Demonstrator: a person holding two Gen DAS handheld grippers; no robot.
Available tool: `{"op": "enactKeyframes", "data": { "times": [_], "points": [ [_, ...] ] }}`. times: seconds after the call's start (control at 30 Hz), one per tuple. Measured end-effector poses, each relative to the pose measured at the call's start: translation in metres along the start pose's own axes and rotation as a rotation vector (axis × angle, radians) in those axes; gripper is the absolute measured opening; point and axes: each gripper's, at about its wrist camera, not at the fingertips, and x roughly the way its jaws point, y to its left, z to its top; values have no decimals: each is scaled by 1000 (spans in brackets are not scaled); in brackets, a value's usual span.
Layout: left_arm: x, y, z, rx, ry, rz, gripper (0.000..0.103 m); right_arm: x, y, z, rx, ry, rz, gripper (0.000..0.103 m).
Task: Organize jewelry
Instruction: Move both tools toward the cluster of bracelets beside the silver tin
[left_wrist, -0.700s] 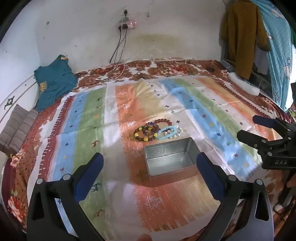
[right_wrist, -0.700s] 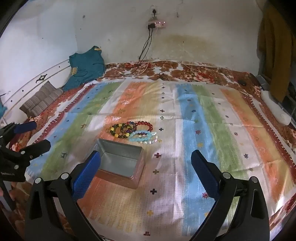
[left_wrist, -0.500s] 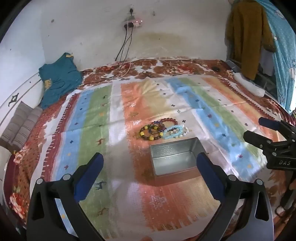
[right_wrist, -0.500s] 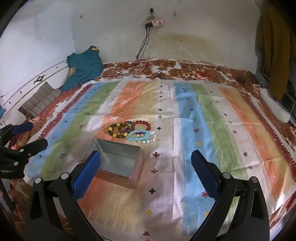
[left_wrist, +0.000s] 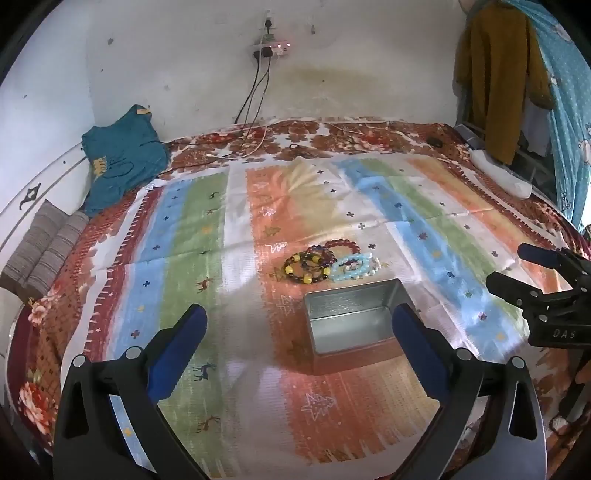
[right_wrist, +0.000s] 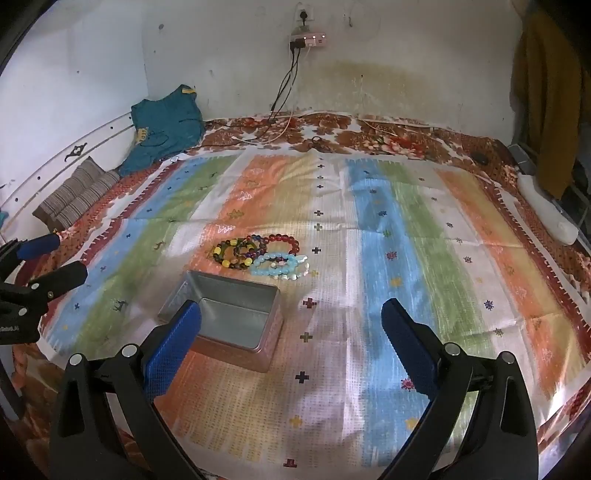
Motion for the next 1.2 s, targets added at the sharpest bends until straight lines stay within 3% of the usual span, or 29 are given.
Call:
{"op": "enactKeyframes", "data": {
  "times": [0.23, 0.6, 1.2],
  "points": [
    [6, 10, 0, -42, 21, -33, 98, 6, -6, 0, 27, 29, 6, 99],
    [6, 12, 0, -48, 21, -6, 98, -1, -2, 2, 10, 2, -20, 99],
    [20, 22, 7, -82, 72, 33, 98, 21, 3, 7, -27, 72, -38, 99]
  ]
}}
